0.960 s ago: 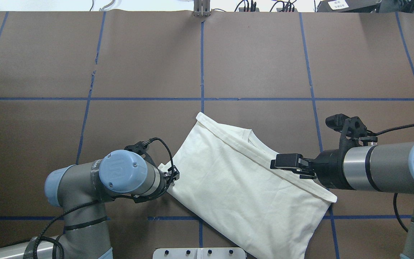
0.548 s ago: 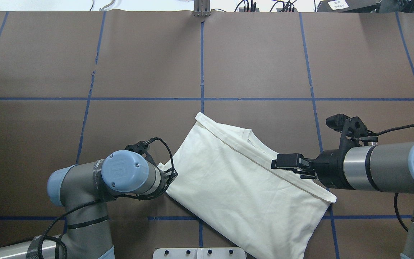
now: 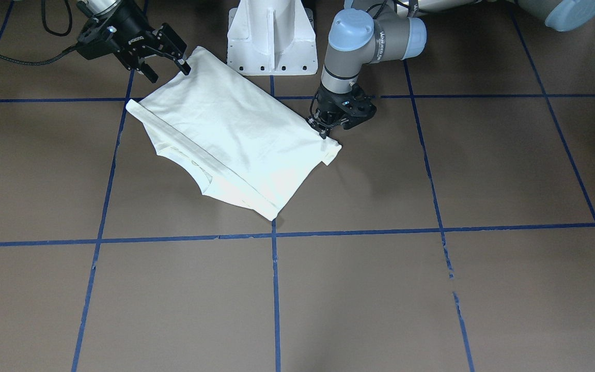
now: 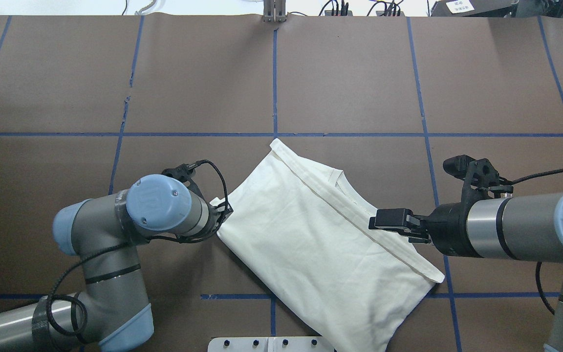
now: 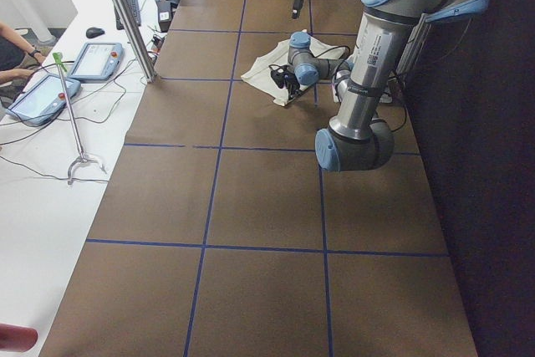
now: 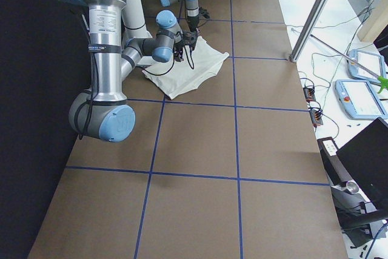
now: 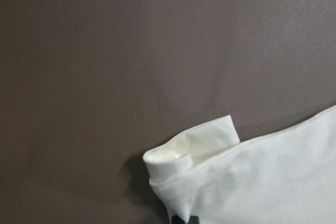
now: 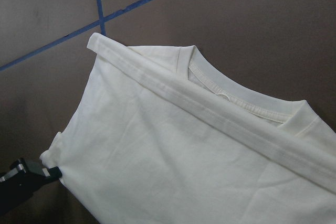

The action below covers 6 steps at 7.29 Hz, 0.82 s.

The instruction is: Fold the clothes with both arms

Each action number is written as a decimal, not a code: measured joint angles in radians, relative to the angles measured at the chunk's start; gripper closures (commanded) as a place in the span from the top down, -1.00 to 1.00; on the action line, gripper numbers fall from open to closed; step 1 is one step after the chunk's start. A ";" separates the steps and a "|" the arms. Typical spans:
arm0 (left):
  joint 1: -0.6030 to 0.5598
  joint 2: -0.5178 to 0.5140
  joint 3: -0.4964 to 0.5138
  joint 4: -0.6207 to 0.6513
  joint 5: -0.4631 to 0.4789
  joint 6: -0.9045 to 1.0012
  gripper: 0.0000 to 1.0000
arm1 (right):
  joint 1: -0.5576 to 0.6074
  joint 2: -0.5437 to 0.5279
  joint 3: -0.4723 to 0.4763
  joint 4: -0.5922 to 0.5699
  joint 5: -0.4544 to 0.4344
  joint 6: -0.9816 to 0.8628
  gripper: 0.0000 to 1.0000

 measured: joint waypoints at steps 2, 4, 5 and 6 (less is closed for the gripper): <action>-0.096 -0.022 0.044 -0.012 -0.001 0.119 -1.00 | 0.000 -0.004 -0.003 0.000 0.000 0.000 1.00; -0.191 -0.115 0.188 -0.071 -0.002 0.203 -1.00 | 0.000 -0.002 -0.014 0.000 -0.002 0.000 1.00; -0.232 -0.170 0.267 -0.115 -0.002 0.239 -1.00 | 0.000 -0.002 -0.018 -0.001 -0.004 0.001 1.00; -0.263 -0.233 0.364 -0.168 -0.001 0.271 -1.00 | 0.000 -0.002 -0.018 -0.001 -0.006 0.003 1.00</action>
